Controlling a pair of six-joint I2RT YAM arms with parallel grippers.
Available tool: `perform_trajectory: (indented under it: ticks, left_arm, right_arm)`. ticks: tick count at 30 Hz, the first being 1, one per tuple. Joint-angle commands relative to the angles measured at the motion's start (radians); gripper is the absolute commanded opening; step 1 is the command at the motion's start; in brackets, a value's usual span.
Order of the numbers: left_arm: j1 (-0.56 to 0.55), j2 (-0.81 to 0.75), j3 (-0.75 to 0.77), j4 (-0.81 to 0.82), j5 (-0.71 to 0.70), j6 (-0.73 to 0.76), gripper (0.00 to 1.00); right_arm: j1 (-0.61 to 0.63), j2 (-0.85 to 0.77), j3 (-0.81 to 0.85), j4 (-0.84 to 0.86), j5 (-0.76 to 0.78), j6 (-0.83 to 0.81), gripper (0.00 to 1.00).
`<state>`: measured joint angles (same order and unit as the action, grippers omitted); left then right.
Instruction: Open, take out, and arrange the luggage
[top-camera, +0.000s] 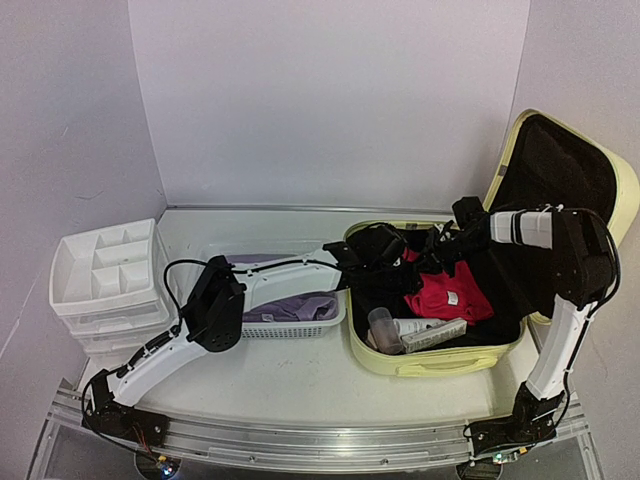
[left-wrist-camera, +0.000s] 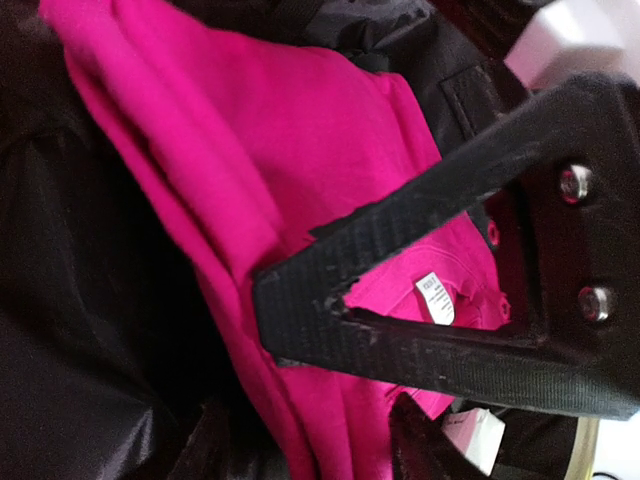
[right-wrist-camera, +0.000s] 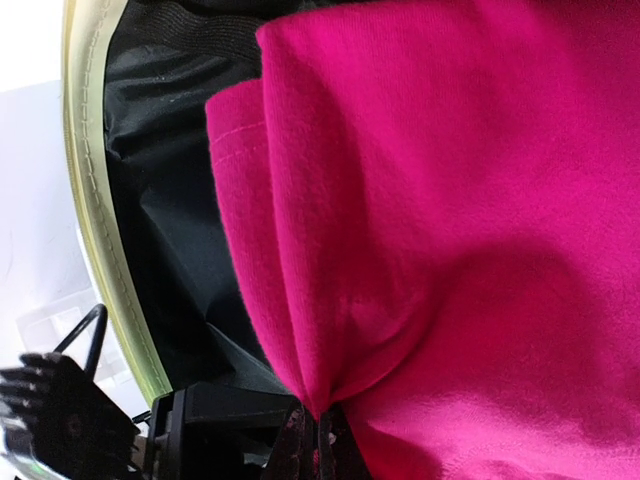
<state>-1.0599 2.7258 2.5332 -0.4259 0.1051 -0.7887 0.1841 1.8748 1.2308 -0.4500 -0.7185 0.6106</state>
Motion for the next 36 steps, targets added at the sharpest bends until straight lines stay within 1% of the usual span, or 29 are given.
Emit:
perform_trajectory:
  ticks: [1, 3, 6, 7, 8, 9, 10, 12, 14, 17, 18, 20, 21, 23, 26, 29, 31, 36]
  left_arm:
    - [-0.005, 0.004, 0.056, 0.038, -0.003, 0.002, 0.47]
    - [-0.005, 0.005, 0.055, 0.041, -0.004, 0.008, 0.37]
    - [-0.005, -0.006, 0.053, 0.040, -0.012, 0.026, 0.13]
    - [-0.005, -0.015, 0.042, 0.041, -0.021, 0.031, 0.07]
    - [-0.005, -0.025, 0.037, 0.042, -0.025, 0.041, 0.02]
    - [-0.005, -0.036, 0.034, 0.042, -0.026, 0.057, 0.00]
    - [-0.005, -0.050, 0.027, 0.042, -0.028, 0.070, 0.00]
    - [-0.005, -0.091, 0.002, 0.043, -0.033, 0.087, 0.00]
    - [-0.005, -0.136, -0.030, 0.042, -0.037, 0.104, 0.00]
    - [-0.005, -0.206, -0.075, 0.028, -0.045, 0.143, 0.00]
    - [-0.005, -0.229, -0.084, 0.009, -0.051, 0.156, 0.00]
    - [-0.003, -0.269, -0.089, -0.031, -0.062, 0.196, 0.00]
    - [-0.002, -0.289, -0.090, -0.051, -0.066, 0.216, 0.00]
    - [0.006, -0.335, -0.108, -0.089, -0.068, 0.235, 0.00]
    - [0.031, -0.418, -0.173, -0.110, -0.048, 0.236, 0.00]
    - [0.065, -0.504, -0.236, -0.166, -0.023, 0.270, 0.00]
    - [0.087, -0.581, -0.311, -0.194, -0.013, 0.306, 0.00]
    - [0.166, -0.812, -0.582, -0.241, 0.055, 0.391, 0.00]
  right_arm:
    - [-0.003, -0.073, -0.002, 0.037, -0.024, 0.008, 0.00]
    - [-0.003, -0.075, -0.002, 0.037, -0.025, 0.012, 0.00]
    - [-0.004, -0.080, -0.006, 0.037, -0.023, 0.013, 0.00]
    - [-0.003, -0.082, -0.008, 0.037, -0.021, 0.015, 0.00]
    - [-0.003, -0.083, -0.008, 0.037, -0.020, 0.016, 0.00]
    - [-0.004, -0.084, -0.006, 0.036, -0.019, 0.017, 0.00]
    - [-0.004, -0.086, -0.005, 0.036, -0.015, 0.017, 0.01]
    - [-0.004, -0.088, 0.008, 0.026, -0.005, 0.017, 0.23]
    - [-0.010, -0.096, 0.043, -0.011, 0.004, -0.002, 0.37]
    - [-0.042, -0.150, 0.089, -0.076, 0.027, -0.031, 0.64]
    - [-0.055, -0.173, 0.106, -0.101, 0.039, -0.044, 0.72]
    - [-0.083, -0.236, 0.136, -0.164, 0.073, -0.075, 0.81]
    - [-0.095, -0.252, 0.149, -0.179, 0.088, -0.088, 0.84]
    - [-0.109, -0.300, 0.166, -0.218, 0.110, -0.112, 0.87]
    - [-0.116, -0.342, 0.172, -0.248, 0.133, -0.133, 0.89]
    - [-0.116, -0.369, 0.154, -0.258, 0.147, -0.138, 0.90]
    - [-0.115, -0.378, 0.141, -0.265, 0.155, -0.142, 0.90]
    - [-0.116, -0.384, 0.124, -0.274, 0.156, -0.143, 0.90]
